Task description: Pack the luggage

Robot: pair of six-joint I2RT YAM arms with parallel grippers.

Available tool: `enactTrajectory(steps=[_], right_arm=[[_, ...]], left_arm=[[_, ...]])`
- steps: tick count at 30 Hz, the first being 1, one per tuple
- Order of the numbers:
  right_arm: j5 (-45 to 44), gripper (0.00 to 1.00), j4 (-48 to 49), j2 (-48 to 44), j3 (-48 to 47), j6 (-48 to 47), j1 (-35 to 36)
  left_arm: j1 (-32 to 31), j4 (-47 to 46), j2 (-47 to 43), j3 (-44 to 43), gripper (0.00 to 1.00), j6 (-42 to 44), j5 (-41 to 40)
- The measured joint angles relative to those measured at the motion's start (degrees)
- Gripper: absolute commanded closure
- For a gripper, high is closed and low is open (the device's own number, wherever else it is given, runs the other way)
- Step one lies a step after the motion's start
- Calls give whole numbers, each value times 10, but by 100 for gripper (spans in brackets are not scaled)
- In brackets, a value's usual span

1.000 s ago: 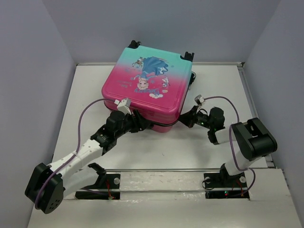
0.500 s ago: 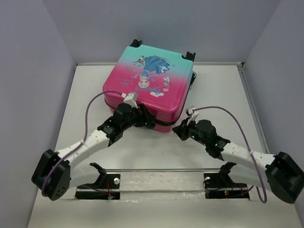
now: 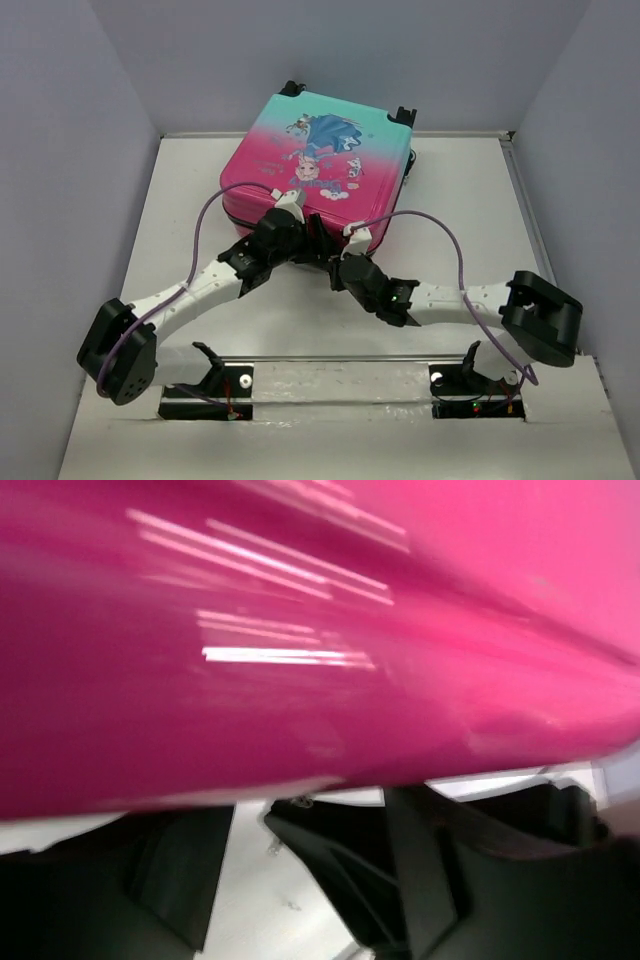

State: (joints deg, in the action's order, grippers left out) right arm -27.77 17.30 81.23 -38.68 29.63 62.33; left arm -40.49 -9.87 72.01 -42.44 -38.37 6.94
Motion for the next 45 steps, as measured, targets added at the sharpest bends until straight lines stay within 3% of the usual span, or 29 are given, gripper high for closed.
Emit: enactTrajectory(steps=[1,6,8,12,16,22,27,31,34,38,45], right_arm=[[-20,93,12,23,-19,8,4],[-49,93,43,74,-51,20,17],[-50,93,46,73,-49,23,18],[-48,93,52,67,-40,25,18],[-45,93,52,65,-38,26,18],[-33,93,35,54,-37,21,16],[-17,93,23,49,-37,12,11],[-9,93,6,58,-55,1,8],[15,93,-7,110,-116,-17,4],[64,93,-14,249,-281,-57,1],[130,93,-22,382,-459,-117,10]], left_arm=[[0,25,-4,-12,12,11,-17],[71,158,-66,-103,1,70,-13],[158,201,-94,-170,1,95,-10],[346,175,-71,-282,1,134,-1],[417,154,6,-307,1,141,29],[435,148,180,-322,1,141,117],[415,139,201,-346,1,169,155],[375,112,210,-336,3,180,134],[365,92,199,-319,4,182,114],[360,94,177,-306,4,189,108],[361,182,90,-286,3,234,104]])
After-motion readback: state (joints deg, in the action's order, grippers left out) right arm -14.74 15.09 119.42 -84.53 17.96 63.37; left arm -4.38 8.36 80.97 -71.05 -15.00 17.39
